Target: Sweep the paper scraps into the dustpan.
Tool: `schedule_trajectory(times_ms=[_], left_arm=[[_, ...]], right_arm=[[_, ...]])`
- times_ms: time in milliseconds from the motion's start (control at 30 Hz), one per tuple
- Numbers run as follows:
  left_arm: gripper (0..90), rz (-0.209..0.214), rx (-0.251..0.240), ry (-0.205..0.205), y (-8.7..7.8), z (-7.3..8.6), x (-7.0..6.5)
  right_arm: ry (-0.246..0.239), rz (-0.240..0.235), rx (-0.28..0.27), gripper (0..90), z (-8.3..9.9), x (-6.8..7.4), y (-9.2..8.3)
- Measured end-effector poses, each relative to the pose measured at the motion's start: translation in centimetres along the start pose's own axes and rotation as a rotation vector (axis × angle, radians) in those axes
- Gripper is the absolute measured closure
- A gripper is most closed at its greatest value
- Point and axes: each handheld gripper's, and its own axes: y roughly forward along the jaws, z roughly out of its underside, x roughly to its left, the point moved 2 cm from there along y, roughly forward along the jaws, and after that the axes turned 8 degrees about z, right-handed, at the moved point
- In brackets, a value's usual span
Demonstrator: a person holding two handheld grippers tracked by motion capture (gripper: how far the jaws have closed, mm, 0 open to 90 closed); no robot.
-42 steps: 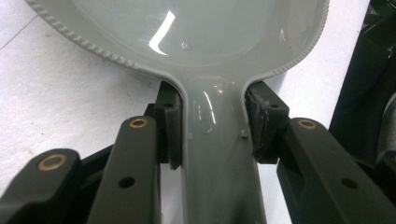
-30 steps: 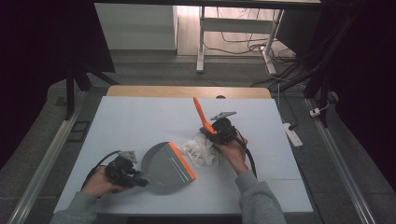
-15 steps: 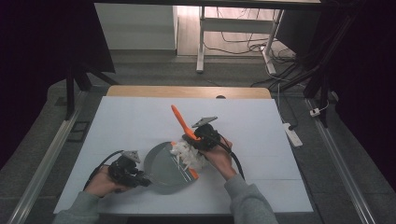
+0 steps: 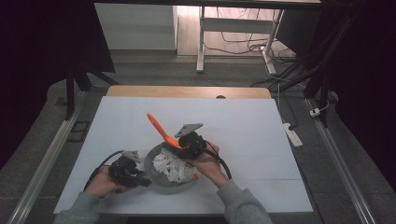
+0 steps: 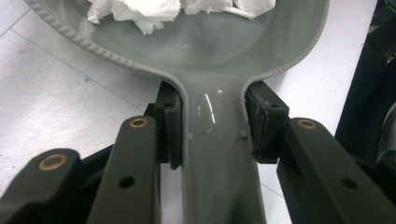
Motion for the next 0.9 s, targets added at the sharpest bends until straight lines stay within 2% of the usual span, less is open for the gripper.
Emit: schedule_trajectory(times_ms=[133,200,300,433,667,900], left_arm=[[61.5,-0.002,0.001,0.001,0.0,0.0,0.0],[61.5,-0.003,-0.002,-0.001,0.1,0.0,-0.1],[61.5,-0.005,0.003,0.003,0.1,0.0,-0.1],[61.5,-0.004,0.000,0.002,0.1,0.0,-0.1],[61.5,-0.003,0.001,0.002,0.2,-0.1,-0.3],[61.5,-0.005,0.002,0.002,0.2,-0.1,-0.3]], right_arm=[[0.048,0.063,-0.030,70.4,0.1,-1.9,-2.0],[0.055,0.102,-0.031,70.4,0.6,-3.0,-3.0],[0.077,0.155,-0.028,70.4,1.6,-4.5,-4.3],[0.132,0.205,-0.007,70.4,3.5,-6.2,-5.5],[0.206,0.243,0.019,70.4,6.9,-7.8,-6.3],[0.221,0.250,0.029,70.4,7.8,-8.1,-6.3]])
